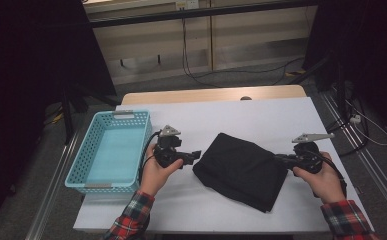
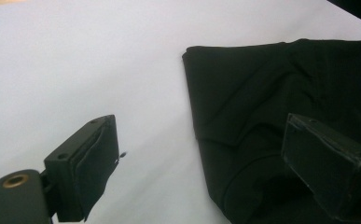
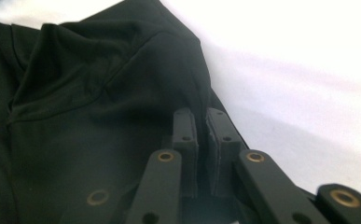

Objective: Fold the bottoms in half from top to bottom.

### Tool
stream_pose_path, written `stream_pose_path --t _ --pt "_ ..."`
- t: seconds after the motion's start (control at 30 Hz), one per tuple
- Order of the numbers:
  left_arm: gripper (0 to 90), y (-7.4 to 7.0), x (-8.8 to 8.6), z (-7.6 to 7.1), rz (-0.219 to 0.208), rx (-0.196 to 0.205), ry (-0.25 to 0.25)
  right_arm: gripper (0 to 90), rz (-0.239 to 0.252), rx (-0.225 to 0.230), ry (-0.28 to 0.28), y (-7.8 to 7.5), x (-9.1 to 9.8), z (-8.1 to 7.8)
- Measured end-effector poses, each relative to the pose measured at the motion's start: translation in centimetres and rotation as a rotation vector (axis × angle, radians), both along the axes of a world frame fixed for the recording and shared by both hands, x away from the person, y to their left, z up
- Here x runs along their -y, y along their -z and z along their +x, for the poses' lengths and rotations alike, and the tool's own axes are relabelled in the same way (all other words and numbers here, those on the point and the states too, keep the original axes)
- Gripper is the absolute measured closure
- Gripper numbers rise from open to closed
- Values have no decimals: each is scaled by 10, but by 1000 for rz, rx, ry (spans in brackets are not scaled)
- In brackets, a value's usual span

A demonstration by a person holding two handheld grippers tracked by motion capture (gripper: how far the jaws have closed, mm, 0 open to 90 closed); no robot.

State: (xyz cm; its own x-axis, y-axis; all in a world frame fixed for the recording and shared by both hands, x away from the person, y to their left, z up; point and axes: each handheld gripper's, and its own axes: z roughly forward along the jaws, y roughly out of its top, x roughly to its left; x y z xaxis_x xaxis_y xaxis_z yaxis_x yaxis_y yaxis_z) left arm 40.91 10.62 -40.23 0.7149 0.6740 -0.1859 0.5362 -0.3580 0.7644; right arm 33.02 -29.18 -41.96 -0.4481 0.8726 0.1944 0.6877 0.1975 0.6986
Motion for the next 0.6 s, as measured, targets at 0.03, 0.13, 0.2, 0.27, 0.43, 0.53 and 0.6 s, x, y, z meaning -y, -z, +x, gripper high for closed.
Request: stream_pose_path --t 0.03,0.13,0.2,0.27,0.43,0.53,0.6 --pt "113 0 0 0 -1 -1 0 840 -4 -2 1 1 1 -1" --pt "113 0 0 0 -1 -1 0 840 -27 -20 0 6 3 -3" --pt "113 0 0 0 0 0 2 839 -32 -30 5 8 5 -5" --pt "112 -1 0 0 1 1 3 838 -40 -34 5 10 6 -6" --pt "112 0 0 0 1 -1 3 757 -97 -51 7 22 8 -9" --pt "112 -1 0 0 -2 0 3 689 -102 -39 19 22 9 -9" --pt "112 -1 0 0 -4 0 3 625 -111 -45 38 23 9 -9"
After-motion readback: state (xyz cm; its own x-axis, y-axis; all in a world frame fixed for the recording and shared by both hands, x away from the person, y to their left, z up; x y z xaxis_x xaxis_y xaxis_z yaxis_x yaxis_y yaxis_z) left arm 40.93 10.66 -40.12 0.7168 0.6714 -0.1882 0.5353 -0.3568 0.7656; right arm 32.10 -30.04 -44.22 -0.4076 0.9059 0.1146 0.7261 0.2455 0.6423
